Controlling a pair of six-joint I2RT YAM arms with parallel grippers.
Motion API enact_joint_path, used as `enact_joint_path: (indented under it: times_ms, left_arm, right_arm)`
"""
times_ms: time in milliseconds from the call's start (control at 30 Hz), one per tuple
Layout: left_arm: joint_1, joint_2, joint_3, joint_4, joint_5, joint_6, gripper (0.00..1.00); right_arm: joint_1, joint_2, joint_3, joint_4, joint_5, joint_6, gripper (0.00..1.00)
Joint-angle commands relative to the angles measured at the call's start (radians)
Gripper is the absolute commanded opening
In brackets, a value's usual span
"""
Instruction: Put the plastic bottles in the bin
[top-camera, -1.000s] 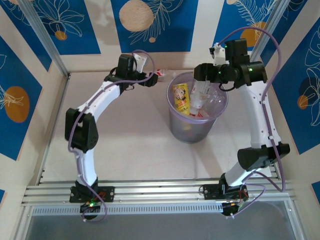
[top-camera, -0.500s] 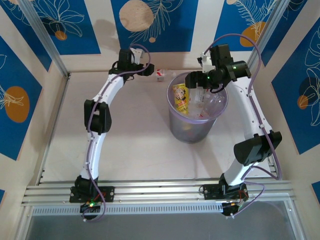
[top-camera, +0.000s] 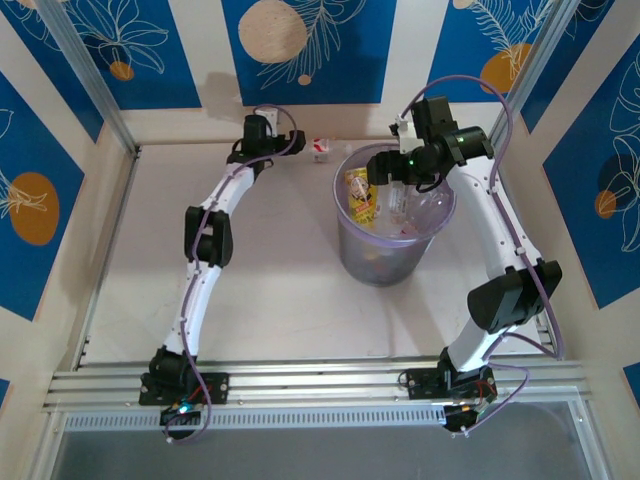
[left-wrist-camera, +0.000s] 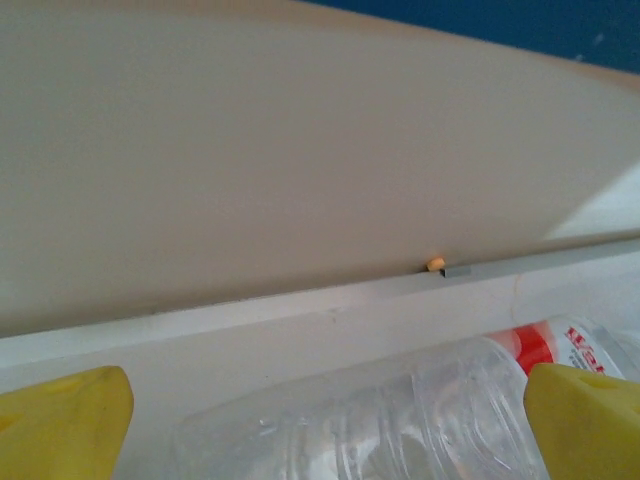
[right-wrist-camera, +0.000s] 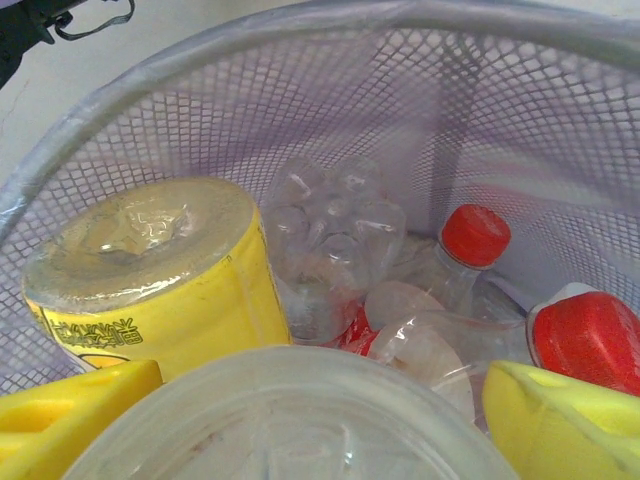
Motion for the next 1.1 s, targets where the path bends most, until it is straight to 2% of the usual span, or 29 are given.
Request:
enact_joint_path:
  times_ms: [0, 433, 533, 700, 833, 967, 1067]
  left_arm:
    - [0.021, 0.017, 0.053, -0.021, 0.020, -0.050, 1.00]
    - [0.016, -0.016, 0.048, -0.235, 0.192, 0.065, 1.00]
    - [0.009, -0.048, 0.000, -0.252, 0.221, 0.097, 0.99]
    - [-0.012, -0.148, -0.161, -0.219, 0.290, 0.135, 0.98]
    - [-0.040, -0.238, -0.292, -0.154, 0.396, 0.146, 0.97]
    - [-0.061, -0.388, -0.542, 0.041, 0.534, 0.110, 0.97]
    - [-0.049, -0.476, -0.668, 0.169, 0.551, 0.065, 0.96]
  right_arm:
    - [0.009, -0.049, -0.018, 0.001, 0.031, 0.016, 0.83]
    - [0.050, -0.089, -0.022, -0.013, 0.087, 0.043, 0.82]
    - [0.059, -0.095, -0.020, -0.017, 0.100, 0.047, 0.82]
    - [0.064, -0.104, -0.027, -0.016, 0.110, 0.050, 0.82]
    - [0.063, -0.107, -0.037, -0.012, 0.112, 0.046, 0.82]
    - [0.058, -0.112, -0.049, -0.008, 0.114, 0.043, 0.82]
    - [0.049, -0.118, -0.058, -0.001, 0.105, 0.043, 0.82]
